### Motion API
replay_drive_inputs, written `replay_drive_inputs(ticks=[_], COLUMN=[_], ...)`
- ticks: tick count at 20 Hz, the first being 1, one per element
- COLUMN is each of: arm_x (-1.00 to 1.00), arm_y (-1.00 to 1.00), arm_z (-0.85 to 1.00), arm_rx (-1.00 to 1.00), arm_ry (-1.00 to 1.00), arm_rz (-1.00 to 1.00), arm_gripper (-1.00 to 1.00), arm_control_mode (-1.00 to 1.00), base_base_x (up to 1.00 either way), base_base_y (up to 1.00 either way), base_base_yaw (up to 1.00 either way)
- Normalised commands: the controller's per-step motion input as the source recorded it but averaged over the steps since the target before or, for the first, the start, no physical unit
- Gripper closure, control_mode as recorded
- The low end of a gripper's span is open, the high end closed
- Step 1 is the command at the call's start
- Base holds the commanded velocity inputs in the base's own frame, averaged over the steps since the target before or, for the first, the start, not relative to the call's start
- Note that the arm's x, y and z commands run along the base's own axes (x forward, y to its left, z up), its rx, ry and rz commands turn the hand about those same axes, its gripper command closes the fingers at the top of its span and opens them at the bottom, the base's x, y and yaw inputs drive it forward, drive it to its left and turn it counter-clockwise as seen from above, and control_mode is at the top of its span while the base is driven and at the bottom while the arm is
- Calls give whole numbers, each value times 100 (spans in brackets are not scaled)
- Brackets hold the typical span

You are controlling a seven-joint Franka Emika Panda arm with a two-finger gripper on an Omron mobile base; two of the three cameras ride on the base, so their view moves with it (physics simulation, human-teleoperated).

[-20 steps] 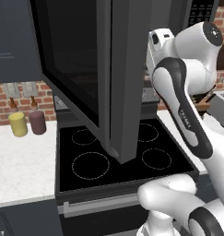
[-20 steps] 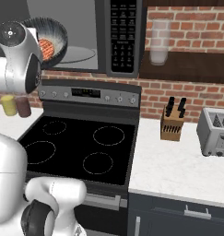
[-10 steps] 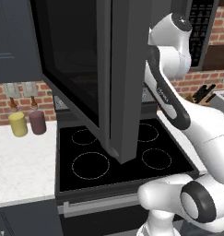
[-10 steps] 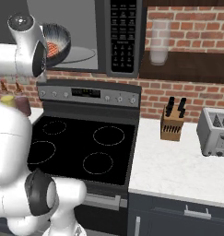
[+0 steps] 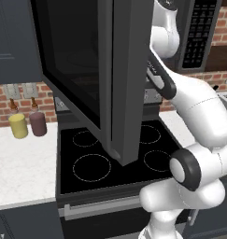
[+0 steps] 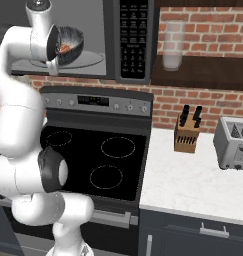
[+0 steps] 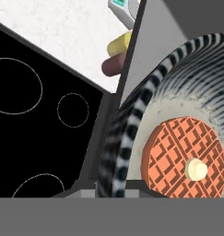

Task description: Open the microwave, place the bowl with waffle inside the microwave, then close the microwave door and turn it on.

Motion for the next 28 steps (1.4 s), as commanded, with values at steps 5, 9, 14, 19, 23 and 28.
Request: replay_drive_inputs(ticks=[5, 9, 14, 19, 23, 28], arm_x=[52, 50, 53, 49, 35, 2], arm_y=[14, 21, 12, 2, 4, 1], arm_z=[-8, -23, -22, -27, -24, -9], arm_rx=[1, 6, 6, 4, 0, 3], arm_ry=[-2, -10, -5, -1, 0, -4], arm_rz=[-2, -5, -5, -3, -1, -1], arm_gripper=[100, 100, 100, 100, 100, -100], arm_control_mode=[-100, -100, -100, -100, -100, -100], base_base_x=[0, 0, 0, 0, 0, 0], base_base_y=[0, 0, 0, 0, 0, 0], base_base_yaw=[0, 0, 0, 0, 0, 0])
